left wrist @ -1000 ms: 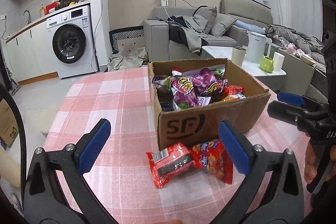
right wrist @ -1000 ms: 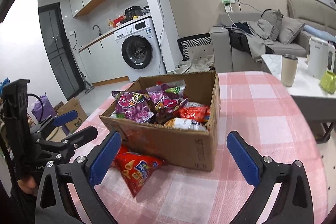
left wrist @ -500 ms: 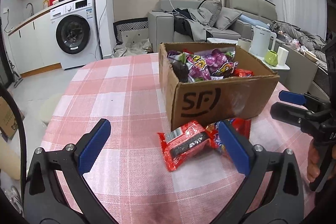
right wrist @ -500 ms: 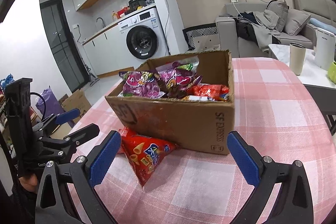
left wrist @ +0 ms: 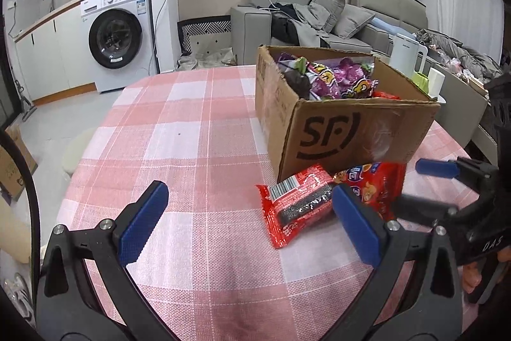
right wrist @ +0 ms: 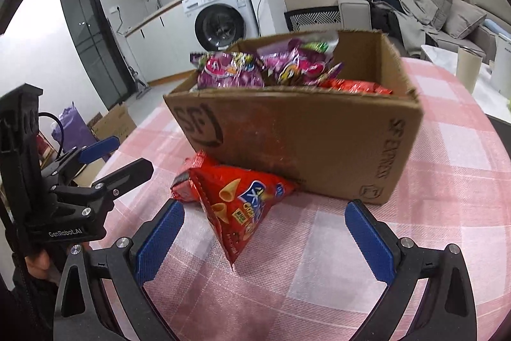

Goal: Organize snacks
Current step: 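Withdraw both tools from the box toward the red packets on the table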

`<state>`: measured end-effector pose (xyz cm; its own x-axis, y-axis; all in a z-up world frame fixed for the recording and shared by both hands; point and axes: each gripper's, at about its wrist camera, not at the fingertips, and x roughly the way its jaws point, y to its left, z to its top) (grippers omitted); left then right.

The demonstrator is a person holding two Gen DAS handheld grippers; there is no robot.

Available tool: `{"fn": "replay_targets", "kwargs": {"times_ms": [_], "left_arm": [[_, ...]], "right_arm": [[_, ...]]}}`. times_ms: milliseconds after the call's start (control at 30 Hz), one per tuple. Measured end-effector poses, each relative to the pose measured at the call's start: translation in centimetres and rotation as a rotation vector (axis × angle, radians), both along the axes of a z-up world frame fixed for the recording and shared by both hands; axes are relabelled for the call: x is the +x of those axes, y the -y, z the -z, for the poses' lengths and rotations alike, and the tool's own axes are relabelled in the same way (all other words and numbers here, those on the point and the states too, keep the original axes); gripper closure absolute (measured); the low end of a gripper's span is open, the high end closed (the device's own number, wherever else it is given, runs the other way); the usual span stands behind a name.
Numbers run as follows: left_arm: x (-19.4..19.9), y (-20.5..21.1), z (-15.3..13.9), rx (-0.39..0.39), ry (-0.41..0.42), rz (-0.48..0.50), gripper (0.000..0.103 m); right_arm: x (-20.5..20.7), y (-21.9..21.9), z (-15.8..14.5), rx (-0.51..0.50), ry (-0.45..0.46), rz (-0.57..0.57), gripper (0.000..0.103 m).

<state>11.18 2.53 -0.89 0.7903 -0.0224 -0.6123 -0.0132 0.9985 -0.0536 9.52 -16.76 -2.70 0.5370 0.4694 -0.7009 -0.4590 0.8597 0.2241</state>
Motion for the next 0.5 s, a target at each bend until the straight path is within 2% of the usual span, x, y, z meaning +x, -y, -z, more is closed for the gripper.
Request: {"fn": "replay_targets", "kwargs": {"times_ms": [200, 367, 500], "left_arm": [[0.5, 0.0, 0.8, 0.0, -0.015, 0.005, 0.001], [0.9, -0.1, 1.4, -0.002, -0.03, -0.001, 0.001], [1.0, -0.2, 1.7, -0.008, -0.034, -0.006, 0.001]], "right_arm": [[0.5, -1.2, 1.2, -0.021, -0.033, 0.012, 0.001], [1.8, -1.3, 1.9, 0.021, -0.083, 0.046, 0.001], [2.6, -1.2, 2.0, 0.007, -0.078, 0.072, 0.001]]}}
